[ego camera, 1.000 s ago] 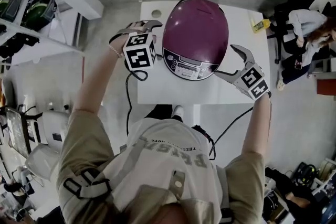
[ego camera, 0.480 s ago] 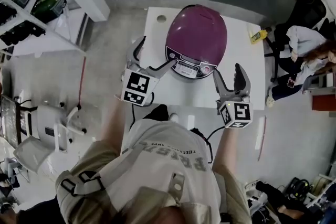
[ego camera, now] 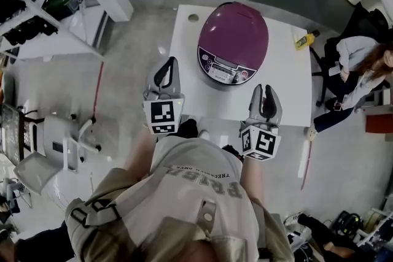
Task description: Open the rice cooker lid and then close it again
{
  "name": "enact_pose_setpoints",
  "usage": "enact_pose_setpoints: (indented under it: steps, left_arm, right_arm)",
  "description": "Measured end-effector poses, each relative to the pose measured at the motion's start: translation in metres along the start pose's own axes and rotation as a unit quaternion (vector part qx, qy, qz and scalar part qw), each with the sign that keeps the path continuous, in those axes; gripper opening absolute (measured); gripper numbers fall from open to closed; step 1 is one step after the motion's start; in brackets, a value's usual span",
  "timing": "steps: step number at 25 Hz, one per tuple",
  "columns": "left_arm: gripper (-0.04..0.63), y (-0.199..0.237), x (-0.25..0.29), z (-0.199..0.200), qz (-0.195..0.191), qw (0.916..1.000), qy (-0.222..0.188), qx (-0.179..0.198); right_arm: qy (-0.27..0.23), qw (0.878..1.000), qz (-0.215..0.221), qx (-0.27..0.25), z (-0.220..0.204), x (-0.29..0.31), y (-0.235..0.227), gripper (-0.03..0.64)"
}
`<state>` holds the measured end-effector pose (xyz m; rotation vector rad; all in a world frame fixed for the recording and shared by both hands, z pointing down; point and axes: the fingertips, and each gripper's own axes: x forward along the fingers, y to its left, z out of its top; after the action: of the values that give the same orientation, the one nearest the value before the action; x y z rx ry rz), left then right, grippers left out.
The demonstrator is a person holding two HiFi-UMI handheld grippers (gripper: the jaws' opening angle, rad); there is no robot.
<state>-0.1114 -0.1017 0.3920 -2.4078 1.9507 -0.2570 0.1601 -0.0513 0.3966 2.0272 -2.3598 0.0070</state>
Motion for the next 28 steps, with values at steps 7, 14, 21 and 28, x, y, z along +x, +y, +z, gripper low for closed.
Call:
enact_pose_setpoints:
  steps: [7, 14, 21, 28]
  left_arm:
    - [0.009, 0.000, -0.008, 0.009, -0.014, 0.9997, -0.019, 0.004]
    - [0.009, -0.008, -0.006, 0.017, -0.029, 0.9990, -0.034, 0.007]
    - [0.009, -0.013, 0.000, 0.019, -0.038, 0.9985, -0.035, 0.018]
    - [0.008, -0.010, 0.008, 0.013, -0.041, 0.9984, -0.027, 0.028]
  right_arm:
    - [-0.020, 0.999, -0.008, -0.050, 0.016, -0.004, 0.008, 0.002]
    - [-0.034, 0.998, -0.014, -0.055, 0.024, -0.003, 0.006, 0.000]
    - [-0.035, 0.996, -0.021, -0.073, 0.026, 0.002, 0.007, 0.000]
    - [-0.038, 0.996, -0.017, -0.077, 0.027, 0.007, 0.010, 0.000]
